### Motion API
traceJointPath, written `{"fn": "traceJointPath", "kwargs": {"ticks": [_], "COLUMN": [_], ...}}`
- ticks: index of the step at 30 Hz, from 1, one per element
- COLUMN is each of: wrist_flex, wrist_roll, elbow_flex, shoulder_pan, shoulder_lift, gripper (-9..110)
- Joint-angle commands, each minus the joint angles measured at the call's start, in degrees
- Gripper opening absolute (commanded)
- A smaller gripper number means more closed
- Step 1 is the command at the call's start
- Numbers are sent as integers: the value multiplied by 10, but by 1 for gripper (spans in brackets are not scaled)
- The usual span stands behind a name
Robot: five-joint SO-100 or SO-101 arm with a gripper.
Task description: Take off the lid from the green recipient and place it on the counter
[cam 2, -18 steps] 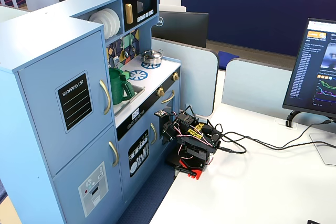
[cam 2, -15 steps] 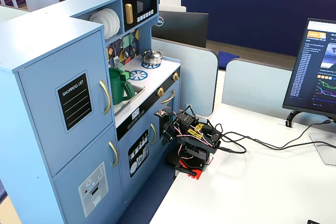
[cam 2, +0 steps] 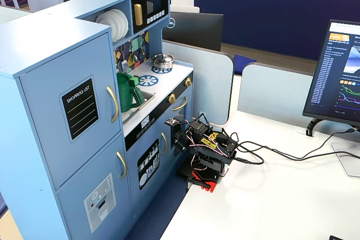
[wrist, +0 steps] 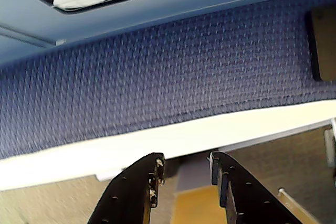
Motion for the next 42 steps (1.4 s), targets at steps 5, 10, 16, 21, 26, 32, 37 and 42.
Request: {"fn": "traceJointPath", "kwargs": {"ticks": [5, 10, 16, 21, 26, 32, 37, 42], "wrist_flex": [-116, -306, -517, -563, -575, -595, -604, -607], "wrist_roll": [-79, -98, -41, -47, -53, -54, -47, -47], "elbow_flex": [-272, -432, -491, -499, -533, -575, -612, -635], "shoulder_pan": [25, 33, 45, 40, 44, 33, 17, 10], "shoulder_lift": [-114, -193, -267, -292, -329, -374, -412, -444], "gripper": [0, 9, 39, 45, 44, 42, 42, 41]}}
